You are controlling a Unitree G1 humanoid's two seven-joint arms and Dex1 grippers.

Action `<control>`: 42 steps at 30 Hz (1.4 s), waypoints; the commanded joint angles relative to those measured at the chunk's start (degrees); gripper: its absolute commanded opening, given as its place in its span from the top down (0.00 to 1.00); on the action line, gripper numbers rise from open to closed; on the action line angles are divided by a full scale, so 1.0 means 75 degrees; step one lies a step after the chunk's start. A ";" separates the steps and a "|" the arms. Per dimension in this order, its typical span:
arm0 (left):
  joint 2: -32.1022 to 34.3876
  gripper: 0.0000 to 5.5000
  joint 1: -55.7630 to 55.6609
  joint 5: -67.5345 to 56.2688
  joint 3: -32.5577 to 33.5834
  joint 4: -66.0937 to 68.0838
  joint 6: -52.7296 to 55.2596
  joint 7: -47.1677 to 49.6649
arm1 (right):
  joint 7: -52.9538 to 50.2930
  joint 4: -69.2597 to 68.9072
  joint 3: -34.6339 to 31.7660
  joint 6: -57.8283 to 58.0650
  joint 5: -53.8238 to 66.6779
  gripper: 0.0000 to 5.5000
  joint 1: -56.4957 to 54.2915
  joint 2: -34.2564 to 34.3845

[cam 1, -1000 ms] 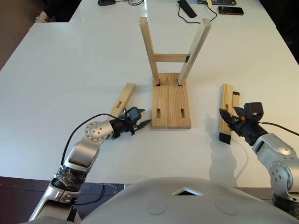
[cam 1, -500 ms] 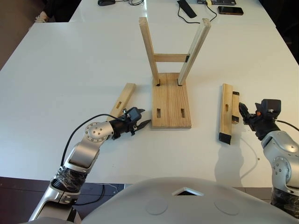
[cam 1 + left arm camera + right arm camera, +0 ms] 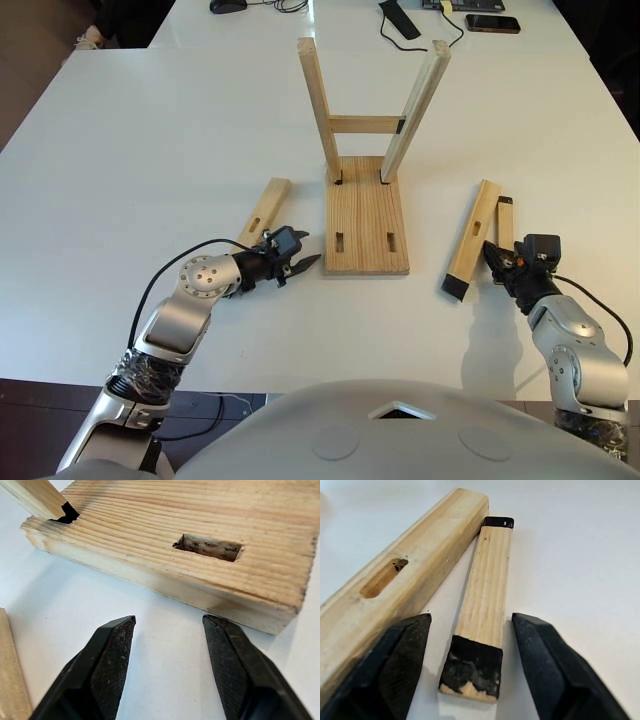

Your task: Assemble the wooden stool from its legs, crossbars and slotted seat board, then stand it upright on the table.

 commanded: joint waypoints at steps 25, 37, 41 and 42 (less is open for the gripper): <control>-0.0040 0.55 -0.2010 -0.3373 0.2604 -0.2171 0.3174 0.0058 | 0.1200 -0.1229 -0.1353 -0.0328 0.1601 0.76 -0.2137 -0.1159; -0.0776 0.46 -0.4156 -0.8927 0.3395 -0.1511 0.5877 0.0939 | 0.2906 -0.2116 -0.0840 0.1932 0.9286 0.76 -0.4464 -0.2686; -0.0747 0.44 -0.4490 -0.9950 0.3441 -0.1427 0.5946 0.1229 | 0.2750 -0.1865 -0.0327 0.2057 0.9943 0.76 -0.4828 -0.2791; -0.0741 0.44 -0.4551 -0.9971 0.3358 -0.1459 0.5913 0.1248 | 0.2724 -0.1889 -0.0146 0.2073 1.0010 0.76 -0.4879 -0.2813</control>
